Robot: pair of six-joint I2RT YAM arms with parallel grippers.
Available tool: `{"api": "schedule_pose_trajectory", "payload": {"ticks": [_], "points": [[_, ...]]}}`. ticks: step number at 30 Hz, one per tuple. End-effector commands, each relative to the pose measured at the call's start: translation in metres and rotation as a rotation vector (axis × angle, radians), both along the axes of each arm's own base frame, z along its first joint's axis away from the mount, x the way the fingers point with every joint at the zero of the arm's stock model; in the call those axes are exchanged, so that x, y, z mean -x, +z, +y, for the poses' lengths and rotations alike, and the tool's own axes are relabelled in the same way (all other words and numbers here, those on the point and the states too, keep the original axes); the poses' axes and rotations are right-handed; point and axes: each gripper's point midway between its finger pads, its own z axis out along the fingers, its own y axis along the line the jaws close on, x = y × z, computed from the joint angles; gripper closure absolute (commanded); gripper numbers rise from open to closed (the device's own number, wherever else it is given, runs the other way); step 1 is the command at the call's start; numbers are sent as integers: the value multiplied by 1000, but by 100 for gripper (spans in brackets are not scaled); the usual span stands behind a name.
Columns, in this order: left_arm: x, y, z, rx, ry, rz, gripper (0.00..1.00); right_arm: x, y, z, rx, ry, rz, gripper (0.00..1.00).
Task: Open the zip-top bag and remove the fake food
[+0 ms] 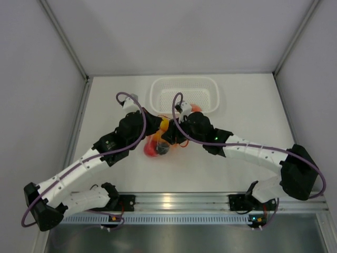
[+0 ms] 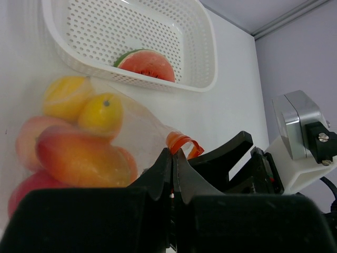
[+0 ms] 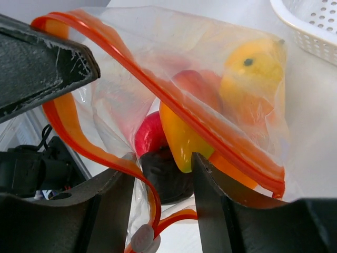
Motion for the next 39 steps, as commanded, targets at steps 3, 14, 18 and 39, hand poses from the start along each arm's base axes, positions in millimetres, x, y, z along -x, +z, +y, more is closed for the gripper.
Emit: {"api": "schedule_pose_trajectory", "payload": {"ticks": [3, 14, 18, 39], "points": [[1, 23, -2, 80, -1, -46, 100, -11, 13, 27, -68, -28, -68, 52], [-3, 19, 9, 17, 35, -73, 100, 16, 28, 14, -107, 100, -137, 41], [-5, 15, 12, -5, 49, -74, 100, 33, 35, -5, -110, 123, -147, 40], [9, 17, 0, 85, -23, -36, 100, -29, 41, -4, -157, -140, -63, 53]]}}
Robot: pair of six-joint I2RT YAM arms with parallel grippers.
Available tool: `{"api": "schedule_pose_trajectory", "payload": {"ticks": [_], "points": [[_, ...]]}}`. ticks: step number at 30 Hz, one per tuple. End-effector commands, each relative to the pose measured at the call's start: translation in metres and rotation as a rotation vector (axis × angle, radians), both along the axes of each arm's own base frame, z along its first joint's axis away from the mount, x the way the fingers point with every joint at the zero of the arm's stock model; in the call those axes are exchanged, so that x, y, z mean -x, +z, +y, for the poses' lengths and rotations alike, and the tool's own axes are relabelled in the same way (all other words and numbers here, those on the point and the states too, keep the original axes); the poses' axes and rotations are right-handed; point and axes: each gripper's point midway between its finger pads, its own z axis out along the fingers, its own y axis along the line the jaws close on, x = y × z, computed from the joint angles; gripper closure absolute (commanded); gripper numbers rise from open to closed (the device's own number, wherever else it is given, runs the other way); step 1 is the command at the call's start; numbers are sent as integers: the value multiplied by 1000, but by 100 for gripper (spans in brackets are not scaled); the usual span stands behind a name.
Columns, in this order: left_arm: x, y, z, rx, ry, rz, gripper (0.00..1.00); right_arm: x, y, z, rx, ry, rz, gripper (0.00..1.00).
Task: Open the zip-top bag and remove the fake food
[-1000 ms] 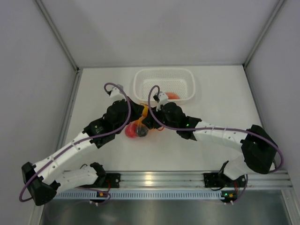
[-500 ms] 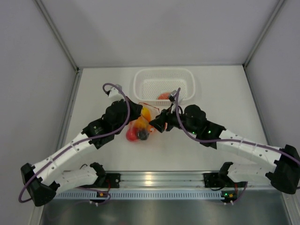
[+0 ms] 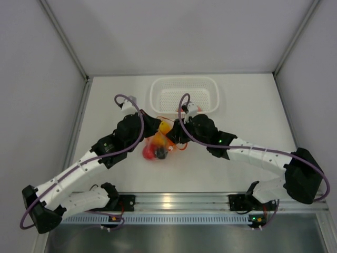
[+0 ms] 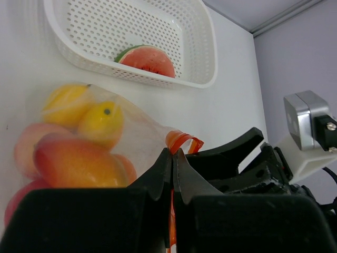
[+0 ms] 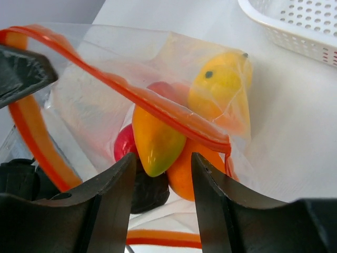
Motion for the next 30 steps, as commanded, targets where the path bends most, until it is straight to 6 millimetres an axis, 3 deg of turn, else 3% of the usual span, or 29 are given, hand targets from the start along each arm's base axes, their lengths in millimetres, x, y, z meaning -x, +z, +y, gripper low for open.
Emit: {"api": "schedule_pose_trajectory", "payload": {"ticks": [1, 4, 8, 11, 19, 21, 25, 30], "points": [[3, 20, -5, 80, -20, -37, 100, -22, 36, 17, -122, -41, -50, 53], [4, 20, -7, 95, -27, -27, 100, -21, 33, 31, -129, 7, -49, 48], [5, 21, -10, 119, -27, -15, 100, -8, 30, 53, -109, 52, -56, 34], [4, 20, -11, 141, -23, -11, 100, -13, 17, 58, -78, 19, -70, 23], [6, 9, -3, 151, 15, -5, 100, -14, -30, 80, -55, 65, -16, 24], [7, -2, 0, 145, 22, 12, 100, -17, -37, 84, -62, 61, -12, 23], [10, -6, -1, 150, 11, 21, 100, -20, -43, 88, -72, 56, -14, 24], [14, -8, 0, 156, 3, 26, 100, -25, -48, 97, -89, 57, -16, 32]]}}
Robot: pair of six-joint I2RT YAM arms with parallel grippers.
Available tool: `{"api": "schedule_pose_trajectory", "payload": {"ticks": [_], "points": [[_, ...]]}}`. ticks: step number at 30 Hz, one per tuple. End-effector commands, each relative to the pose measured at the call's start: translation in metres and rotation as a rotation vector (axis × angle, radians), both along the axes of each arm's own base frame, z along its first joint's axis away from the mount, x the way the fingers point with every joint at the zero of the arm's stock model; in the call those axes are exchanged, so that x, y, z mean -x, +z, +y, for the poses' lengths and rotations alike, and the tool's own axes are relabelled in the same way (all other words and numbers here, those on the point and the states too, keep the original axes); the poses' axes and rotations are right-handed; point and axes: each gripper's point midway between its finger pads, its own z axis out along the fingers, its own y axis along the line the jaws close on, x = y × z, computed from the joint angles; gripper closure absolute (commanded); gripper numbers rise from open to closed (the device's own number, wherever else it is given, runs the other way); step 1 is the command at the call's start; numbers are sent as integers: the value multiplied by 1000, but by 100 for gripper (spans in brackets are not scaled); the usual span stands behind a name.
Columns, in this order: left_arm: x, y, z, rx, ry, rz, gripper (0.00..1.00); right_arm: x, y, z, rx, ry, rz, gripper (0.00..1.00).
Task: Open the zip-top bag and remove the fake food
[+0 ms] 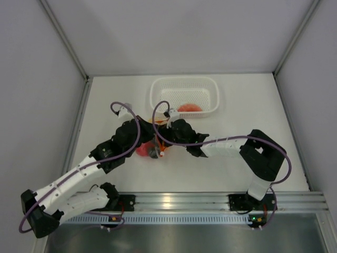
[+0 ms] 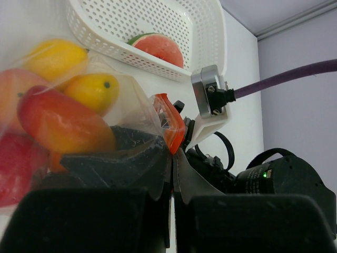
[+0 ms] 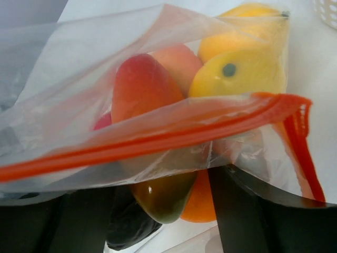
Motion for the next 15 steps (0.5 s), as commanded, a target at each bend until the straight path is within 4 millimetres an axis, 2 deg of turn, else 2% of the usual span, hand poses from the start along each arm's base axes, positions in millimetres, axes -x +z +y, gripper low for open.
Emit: {"api": "schedule_pose_trajectory", "payload": {"ticks": [1, 5, 8, 9, 11, 12, 14, 15], "points": [[6, 18, -11, 89, -49, -36, 100, 0, 34, 32, -138, 48, -49, 37], [6, 20, -8, 85, -42, -45, 100, 4, 36, 37, -177, 76, -42, 59], [5, 18, -5, 70, -27, -53, 100, 6, 44, 34, -188, 83, -59, 72], [3, 19, -3, 66, -16, -57, 100, 7, 53, 32, -197, 85, -73, 72], [1, 17, -1, 52, -4, -60, 100, 10, 53, 26, -174, 86, -86, 75], [0, 16, 2, 44, 14, -65, 100, 11, 63, 23, -182, 87, -100, 77], [-2, 16, 6, 27, 31, -73, 100, 15, 58, 15, -140, 84, -83, 78], [-4, 16, 7, 21, 38, -78, 100, 18, 67, 10, -145, 85, -89, 78]]}}
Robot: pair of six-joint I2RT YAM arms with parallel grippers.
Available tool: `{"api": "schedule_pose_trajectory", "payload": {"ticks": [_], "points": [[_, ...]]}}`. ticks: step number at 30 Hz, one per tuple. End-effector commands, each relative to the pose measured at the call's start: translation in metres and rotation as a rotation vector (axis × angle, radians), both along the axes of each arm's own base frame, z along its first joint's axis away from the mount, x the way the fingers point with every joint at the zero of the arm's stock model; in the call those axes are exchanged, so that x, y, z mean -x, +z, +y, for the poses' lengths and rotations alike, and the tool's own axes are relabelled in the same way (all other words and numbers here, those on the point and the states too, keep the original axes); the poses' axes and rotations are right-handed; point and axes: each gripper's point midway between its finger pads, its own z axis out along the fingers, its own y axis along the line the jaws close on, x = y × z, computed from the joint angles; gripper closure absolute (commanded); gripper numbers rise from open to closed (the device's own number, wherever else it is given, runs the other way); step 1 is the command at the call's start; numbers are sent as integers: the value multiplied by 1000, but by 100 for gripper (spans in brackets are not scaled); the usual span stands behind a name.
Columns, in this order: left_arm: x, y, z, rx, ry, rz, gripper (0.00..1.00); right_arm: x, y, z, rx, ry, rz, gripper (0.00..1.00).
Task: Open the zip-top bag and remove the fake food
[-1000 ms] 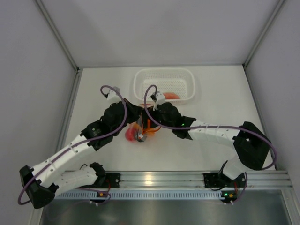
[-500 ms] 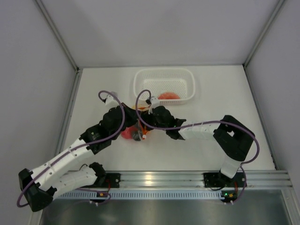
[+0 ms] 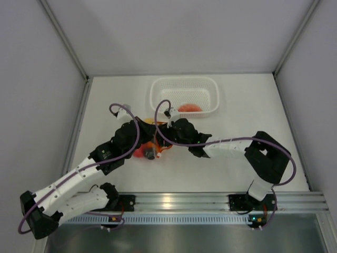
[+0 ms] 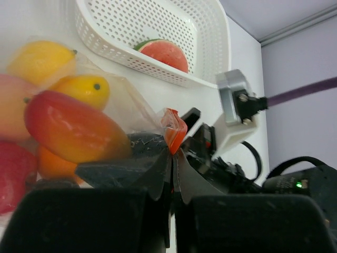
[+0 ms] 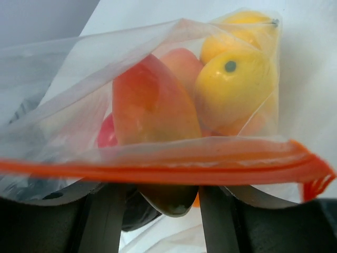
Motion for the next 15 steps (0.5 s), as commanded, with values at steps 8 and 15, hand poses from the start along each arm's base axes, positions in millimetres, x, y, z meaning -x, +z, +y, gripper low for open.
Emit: {"api": "schedule_pose_trajectory", "payload": {"ticks": [8, 15], "points": [[-14, 17, 17, -25, 106, -74, 100, 56, 55, -49, 73, 120, -47, 82], [-14, 24, 21, -27, 117, -88, 100, 80, 81, -118, 125, 82, -107, 82]]}}
